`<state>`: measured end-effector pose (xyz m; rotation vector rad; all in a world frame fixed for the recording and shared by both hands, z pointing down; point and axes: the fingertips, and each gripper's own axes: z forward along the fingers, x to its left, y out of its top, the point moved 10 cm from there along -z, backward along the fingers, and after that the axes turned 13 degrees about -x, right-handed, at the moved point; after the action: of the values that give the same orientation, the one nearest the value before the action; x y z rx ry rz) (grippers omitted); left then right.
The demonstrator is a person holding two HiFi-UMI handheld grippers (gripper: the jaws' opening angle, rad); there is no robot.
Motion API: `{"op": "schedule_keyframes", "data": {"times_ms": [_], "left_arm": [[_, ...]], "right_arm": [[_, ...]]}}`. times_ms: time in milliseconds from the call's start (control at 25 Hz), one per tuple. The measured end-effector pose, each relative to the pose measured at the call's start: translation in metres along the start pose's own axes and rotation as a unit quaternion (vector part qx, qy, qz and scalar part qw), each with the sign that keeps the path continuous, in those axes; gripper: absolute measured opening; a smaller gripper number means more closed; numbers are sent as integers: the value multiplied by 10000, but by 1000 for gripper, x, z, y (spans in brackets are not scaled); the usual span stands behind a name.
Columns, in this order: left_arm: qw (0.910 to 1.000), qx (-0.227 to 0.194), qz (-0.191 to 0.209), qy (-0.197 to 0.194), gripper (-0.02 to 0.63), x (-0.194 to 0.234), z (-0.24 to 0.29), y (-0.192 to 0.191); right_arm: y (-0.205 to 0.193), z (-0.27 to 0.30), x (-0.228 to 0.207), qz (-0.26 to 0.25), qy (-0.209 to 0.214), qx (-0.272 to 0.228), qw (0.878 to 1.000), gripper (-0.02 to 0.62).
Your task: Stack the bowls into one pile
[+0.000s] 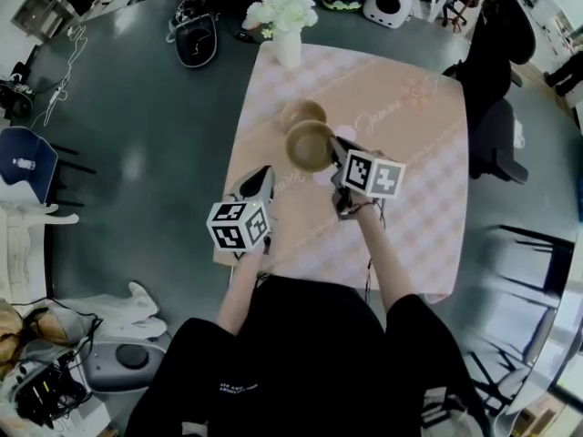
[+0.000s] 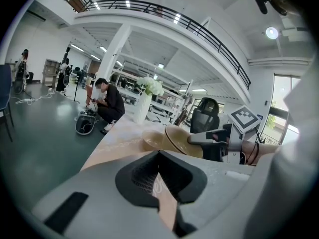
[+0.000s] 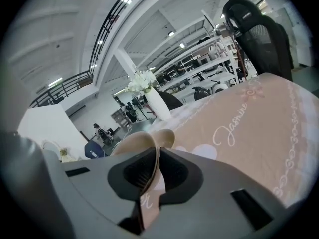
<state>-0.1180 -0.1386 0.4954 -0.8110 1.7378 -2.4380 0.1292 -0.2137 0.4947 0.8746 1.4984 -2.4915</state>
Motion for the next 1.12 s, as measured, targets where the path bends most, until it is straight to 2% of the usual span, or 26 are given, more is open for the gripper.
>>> {"op": "schedule_keyframes", "data": {"times_ms": [520, 1120], "left_arm": [[9997, 188, -153, 38, -2, 12, 41, -1], [9990, 300, -300, 110, -3, 28, 62, 0]], "right_arm": [[22, 54, -6, 21, -356, -455, 9983, 18], [15, 99, -1, -253, -536, -68, 9982, 34]]}}
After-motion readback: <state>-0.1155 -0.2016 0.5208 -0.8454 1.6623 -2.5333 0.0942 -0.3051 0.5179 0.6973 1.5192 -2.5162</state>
